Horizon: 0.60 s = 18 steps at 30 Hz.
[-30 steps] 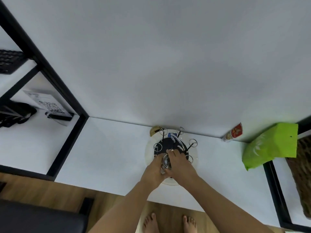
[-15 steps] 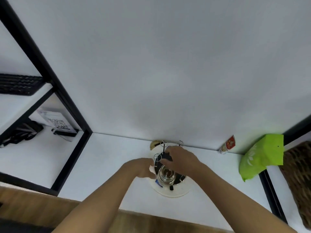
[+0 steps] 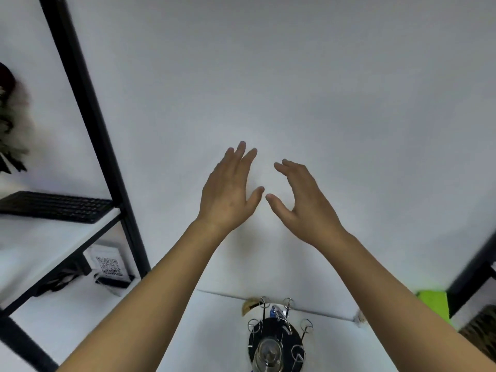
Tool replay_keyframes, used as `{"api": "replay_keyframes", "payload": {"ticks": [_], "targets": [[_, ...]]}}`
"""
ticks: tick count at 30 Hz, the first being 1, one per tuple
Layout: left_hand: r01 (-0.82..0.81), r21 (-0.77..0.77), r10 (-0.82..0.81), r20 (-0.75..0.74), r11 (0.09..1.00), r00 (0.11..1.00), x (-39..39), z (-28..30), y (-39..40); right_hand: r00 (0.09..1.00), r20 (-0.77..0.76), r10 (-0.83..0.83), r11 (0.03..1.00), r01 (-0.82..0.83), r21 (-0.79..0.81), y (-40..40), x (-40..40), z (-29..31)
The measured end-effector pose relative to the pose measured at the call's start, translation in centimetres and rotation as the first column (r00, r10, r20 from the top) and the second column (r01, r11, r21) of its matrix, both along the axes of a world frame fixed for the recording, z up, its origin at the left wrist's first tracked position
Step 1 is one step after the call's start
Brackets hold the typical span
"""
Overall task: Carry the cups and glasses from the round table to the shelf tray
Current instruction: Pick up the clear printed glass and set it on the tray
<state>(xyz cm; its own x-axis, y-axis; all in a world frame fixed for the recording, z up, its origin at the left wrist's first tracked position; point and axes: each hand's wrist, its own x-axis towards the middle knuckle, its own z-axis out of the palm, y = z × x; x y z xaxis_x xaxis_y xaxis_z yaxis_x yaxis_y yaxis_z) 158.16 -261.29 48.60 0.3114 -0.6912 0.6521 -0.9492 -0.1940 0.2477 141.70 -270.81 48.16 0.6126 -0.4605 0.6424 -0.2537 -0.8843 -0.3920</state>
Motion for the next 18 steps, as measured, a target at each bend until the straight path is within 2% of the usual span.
{"api": "replay_keyframes", "payload": {"ticks": [4,11,15,18], "targets": [[-0.017,0.006,0.017,0.014,1.000,1.000,-0.6,0.0,0.8,1.000,0.021,0.016,1.000,-0.017,0.026,0.1,-0.5,0.3],[-0.103,-0.032,0.101,-0.068,0.994,0.993,-3.2,0.1,4.8,0.984,0.052,0.170,0.978,-0.175,0.115,1.2,-1.2,0.8],[-0.186,-0.055,0.178,-0.129,0.981,0.976,-6.2,-0.2,8.5,0.949,0.034,0.312,0.927,-0.312,0.208,2.6,-1.6,0.1],[-0.304,-0.058,0.290,-0.173,0.951,0.941,-9.9,-0.9,12.2,0.889,0.048,0.455,0.852,-0.450,0.268,4.4,-2.2,-1.4]]}}
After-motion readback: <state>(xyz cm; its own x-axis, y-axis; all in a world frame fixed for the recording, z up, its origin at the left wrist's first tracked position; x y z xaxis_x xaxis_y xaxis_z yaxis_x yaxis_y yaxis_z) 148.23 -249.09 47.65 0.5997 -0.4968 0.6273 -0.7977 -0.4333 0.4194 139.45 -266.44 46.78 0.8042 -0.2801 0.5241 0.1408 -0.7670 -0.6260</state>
